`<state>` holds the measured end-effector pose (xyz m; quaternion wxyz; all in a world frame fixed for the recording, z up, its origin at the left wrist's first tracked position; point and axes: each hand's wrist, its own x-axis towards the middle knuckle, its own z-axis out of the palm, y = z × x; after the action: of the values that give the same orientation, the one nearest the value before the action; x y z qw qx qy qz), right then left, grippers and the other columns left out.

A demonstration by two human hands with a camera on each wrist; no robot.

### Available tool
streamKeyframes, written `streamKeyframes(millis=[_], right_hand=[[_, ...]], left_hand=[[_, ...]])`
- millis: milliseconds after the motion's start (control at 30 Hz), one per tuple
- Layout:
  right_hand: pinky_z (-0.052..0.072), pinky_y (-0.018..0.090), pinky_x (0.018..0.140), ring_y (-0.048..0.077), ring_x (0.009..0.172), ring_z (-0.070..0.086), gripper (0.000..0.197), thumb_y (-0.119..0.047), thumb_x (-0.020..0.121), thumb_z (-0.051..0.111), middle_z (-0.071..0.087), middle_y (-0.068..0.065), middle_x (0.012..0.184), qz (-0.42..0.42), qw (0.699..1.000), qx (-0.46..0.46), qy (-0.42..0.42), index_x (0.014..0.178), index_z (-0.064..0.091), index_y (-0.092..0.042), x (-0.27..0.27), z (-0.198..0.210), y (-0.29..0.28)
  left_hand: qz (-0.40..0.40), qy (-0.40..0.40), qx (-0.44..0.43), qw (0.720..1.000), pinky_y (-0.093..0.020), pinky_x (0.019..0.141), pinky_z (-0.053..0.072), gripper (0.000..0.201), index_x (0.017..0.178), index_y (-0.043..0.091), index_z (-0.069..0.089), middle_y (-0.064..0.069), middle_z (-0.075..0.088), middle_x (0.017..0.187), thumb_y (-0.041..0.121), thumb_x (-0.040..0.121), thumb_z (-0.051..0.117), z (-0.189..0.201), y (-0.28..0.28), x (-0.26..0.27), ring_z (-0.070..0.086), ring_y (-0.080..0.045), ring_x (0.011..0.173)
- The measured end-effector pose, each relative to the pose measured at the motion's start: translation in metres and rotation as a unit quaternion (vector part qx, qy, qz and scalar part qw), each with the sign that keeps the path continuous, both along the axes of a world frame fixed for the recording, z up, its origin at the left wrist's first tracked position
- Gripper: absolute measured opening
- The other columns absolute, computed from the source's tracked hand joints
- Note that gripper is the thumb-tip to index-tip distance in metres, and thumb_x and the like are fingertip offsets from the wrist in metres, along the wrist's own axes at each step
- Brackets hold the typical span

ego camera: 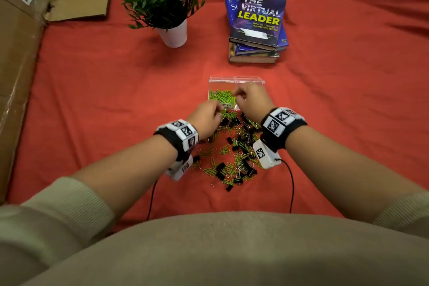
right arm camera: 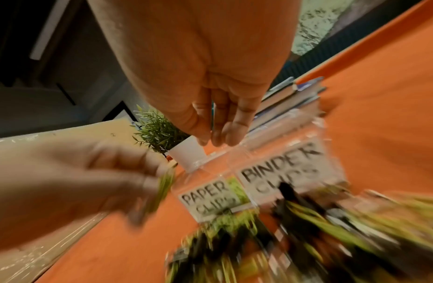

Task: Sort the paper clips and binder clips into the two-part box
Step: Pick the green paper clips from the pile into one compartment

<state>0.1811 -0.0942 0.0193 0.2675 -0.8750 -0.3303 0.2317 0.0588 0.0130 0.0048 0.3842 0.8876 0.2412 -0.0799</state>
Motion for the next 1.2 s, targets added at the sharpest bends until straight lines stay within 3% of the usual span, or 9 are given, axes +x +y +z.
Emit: streamKeyframes(millis=[100, 233, 433, 600, 733, 867, 967, 1067, 1200], right_hand=[[0.048, 0.02, 0.06, 0.01, 0.069, 0.058, 0.019, -0.009, 0.091, 0.05, 0.066, 0.003, 0.097, 0.057, 0.997, -0.045, 0.028, 0.099, 0.068, -0.012, -0.021, -0.012, -0.034], [0.049, 0.034, 0.083, 0.02, 0.104, 0.051, 0.023, -0.019, 0.089, 0.056, 0.054, 0.006, 0.107, 0.172, 0.978, -0.118, -0.002, 0.11, 0.065, -0.015, -0.048, -0.041, -0.067], [0.052, 0.04, 0.077, 0.023, 0.108, 0.049, 0.022, -0.016, 0.088, 0.054, 0.051, 0.005, 0.109, 0.108, 0.984, -0.133, -0.045, 0.109, 0.062, -0.016, -0.047, -0.055, -0.09], [0.049, 0.038, 0.084, 0.024, 0.11, 0.046, 0.021, -0.009, 0.087, 0.053, 0.054, 0.007, 0.107, 0.104, 0.989, -0.089, -0.059, 0.104, 0.064, -0.008, -0.051, -0.048, -0.081], [0.045, 0.04, 0.09, 0.028, 0.106, 0.049, 0.023, -0.008, 0.085, 0.051, 0.056, 0.012, 0.104, 0.223, 0.971, -0.084, -0.036, 0.103, 0.065, -0.002, -0.079, -0.047, -0.057], [0.043, 0.044, 0.094, 0.033, 0.106, 0.048, 0.025, -0.006, 0.085, 0.052, 0.054, 0.018, 0.11, 0.26, 0.956, -0.118, -0.072, 0.106, 0.062, 0.003, -0.096, -0.061, -0.046], [0.049, 0.04, 0.078, 0.033, 0.095, 0.055, 0.018, 0.001, 0.076, 0.064, 0.056, 0.017, 0.098, 0.271, 0.946, -0.131, -0.12, 0.094, 0.064, 0.003, -0.104, -0.064, -0.05], [0.049, 0.028, 0.049, 0.028, 0.065, 0.06, 0.026, 0.005, 0.049, 0.081, 0.058, 0.011, 0.072, 0.271, 0.941, -0.127, -0.158, 0.067, 0.064, -0.002, -0.111, -0.061, -0.056], [0.053, 0.041, 0.073, 0.036, 0.089, 0.058, 0.013, 0.004, 0.075, 0.062, 0.061, 0.021, 0.091, 0.267, 0.944, -0.135, -0.141, 0.088, 0.062, 0.004, -0.113, -0.065, -0.061]], left_hand=[[0.0, -0.03, 0.029, 0.999, -0.03, 0.078, 0.053, 0.016, 0.108, 0.013, 0.056, -0.003, 0.06, 0.105, 0.012, 0.094, 0.049, 0.011, 0.014, 0.028, 0.059, -0.018, 0.09], [-0.022, -0.016, 0.094, 0.995, -0.037, 0.091, 0.049, 0.018, 0.108, 0.008, 0.058, -0.009, 0.06, 0.11, 0.008, 0.093, 0.049, 0.012, 0.023, 0.053, 0.057, -0.024, 0.099], [-0.07, -0.003, 0.144, 0.987, -0.038, 0.112, 0.031, 0.031, 0.124, 0.011, 0.055, -0.008, 0.056, 0.126, 0.013, 0.093, 0.054, -0.003, 0.02, 0.044, 0.038, -0.025, 0.131], [-0.065, -0.043, 0.147, 0.986, -0.025, 0.098, 0.036, 0.018, 0.108, 0.018, 0.058, 0.003, 0.051, 0.112, 0.017, 0.09, 0.057, -0.006, 0.005, 0.003, 0.044, -0.013, 0.109], [-0.168, 0.062, 0.13, 0.975, -0.037, 0.087, 0.049, 0.015, 0.097, 0.015, 0.065, -0.006, 0.06, 0.105, 0.015, 0.087, 0.054, -0.02, -0.006, -0.034, 0.058, -0.025, 0.101], [-0.168, 0.099, 0.158, 0.968, -0.041, 0.082, 0.05, 0.022, 0.105, 0.011, 0.059, -0.009, 0.055, 0.108, 0.025, 0.087, 0.059, -0.034, -0.015, -0.061, 0.058, -0.031, 0.1], [-0.145, 0.097, 0.164, 0.971, -0.042, 0.086, 0.048, 0.03, 0.108, 0.007, 0.055, -0.011, 0.053, 0.113, 0.026, 0.087, 0.063, -0.041, -0.024, -0.069, 0.056, -0.032, 0.105], [-0.125, 0.092, 0.168, 0.974, -0.043, 0.086, 0.048, 0.028, 0.109, 0.006, 0.055, -0.012, 0.053, 0.114, 0.023, 0.088, 0.062, -0.045, -0.031, -0.072, 0.055, -0.031, 0.107], [-0.136, 0.099, 0.19, 0.967, -0.042, 0.079, 0.047, 0.014, 0.103, 0.003, 0.056, -0.013, 0.055, 0.108, 0.006, 0.09, 0.053, -0.044, -0.036, -0.071, 0.058, -0.033, 0.102]])
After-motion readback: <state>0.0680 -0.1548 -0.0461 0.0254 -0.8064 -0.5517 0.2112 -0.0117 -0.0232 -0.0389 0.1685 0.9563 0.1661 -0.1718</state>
